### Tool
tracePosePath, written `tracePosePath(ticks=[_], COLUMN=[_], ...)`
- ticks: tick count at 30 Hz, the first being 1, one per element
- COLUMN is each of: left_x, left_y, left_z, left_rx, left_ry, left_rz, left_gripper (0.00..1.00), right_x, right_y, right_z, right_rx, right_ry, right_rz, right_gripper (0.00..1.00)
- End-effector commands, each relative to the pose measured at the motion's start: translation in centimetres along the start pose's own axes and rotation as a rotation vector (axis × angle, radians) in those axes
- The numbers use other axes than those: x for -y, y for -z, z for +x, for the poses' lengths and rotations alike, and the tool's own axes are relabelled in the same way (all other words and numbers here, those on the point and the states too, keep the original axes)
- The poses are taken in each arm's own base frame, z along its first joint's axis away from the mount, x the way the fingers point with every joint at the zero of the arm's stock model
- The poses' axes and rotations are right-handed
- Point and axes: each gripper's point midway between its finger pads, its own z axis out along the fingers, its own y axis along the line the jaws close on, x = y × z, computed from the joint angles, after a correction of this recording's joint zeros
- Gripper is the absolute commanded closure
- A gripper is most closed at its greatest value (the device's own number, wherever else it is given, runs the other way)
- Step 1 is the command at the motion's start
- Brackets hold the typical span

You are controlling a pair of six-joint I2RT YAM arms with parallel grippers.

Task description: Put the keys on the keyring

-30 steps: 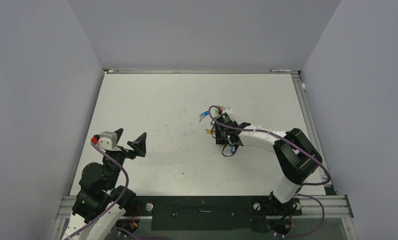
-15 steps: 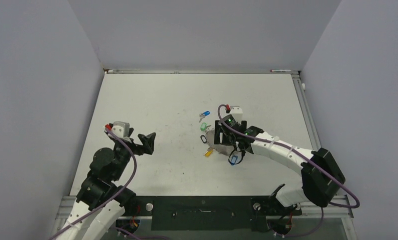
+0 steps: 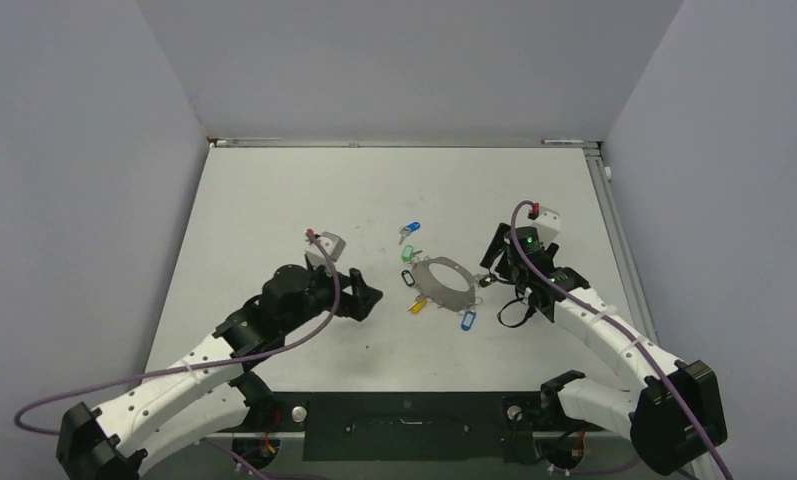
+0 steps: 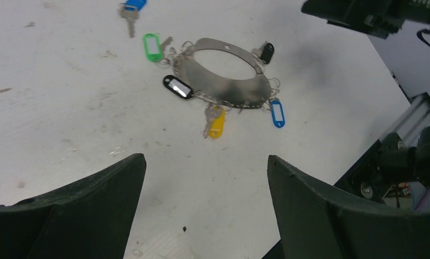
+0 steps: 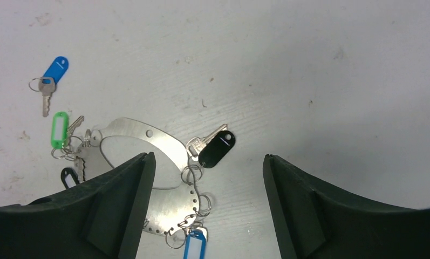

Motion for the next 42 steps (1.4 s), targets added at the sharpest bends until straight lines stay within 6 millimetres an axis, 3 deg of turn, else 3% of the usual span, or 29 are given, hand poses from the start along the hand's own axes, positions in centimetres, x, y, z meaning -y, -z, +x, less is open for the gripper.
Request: tracePosePath(ticks=[1,4,9,14,22,32,34,42], left_x=[5.4,7.0,8.1,9.8,11.1,10.9,10.7,9.8], left_y=[-2.5,-4.7,-8.4,-10.9,-12.9,-15.9,-16.2,-17.3], left_z=[-1.7,0.1,3.8,6.3,8.0,10.1,10.6,11.6], left_rx=[0.121,0.082,0.009,-0.056,-0.035,-0.034,-0.038,-0.028], left_ry=[-0.135,-0.266,-0.443,-0.517,-0.526,-0.634,-0.640,-0.656], left_rz=[0.148,0.221,0.334,0.448,0.540,0.562,0.563,0.537], left_gripper=[0.20,0.22,0.27,0.35,0.53,0.61,0.67,0.73], right_x=[-1.6,-1.6,-1.0,-1.0,-1.5,-1.5,-1.7,-2.1], right_y=[1.1,1.9,3.0,3.5,3.7,3.4,3.3,3.3], right_z=[-2.2,-2.4,-2.8,-2.4,-1.9,-1.4,-1.3,-1.0], right_rx=[0.070,0.087,0.115,0.098,0.099,0.095,0.091,0.078], right_ry=[0.040,0.058,0.070,0.093,0.079,0.083,0.090,0.105], right_rz=[-0.102,-0.136,-0.151,-0.175,-0.227,-0.237,-0.249,-0.269], right_gripper=[0.26,0.27,0.28,0.28,0.28,0.28,0.28,0.28])
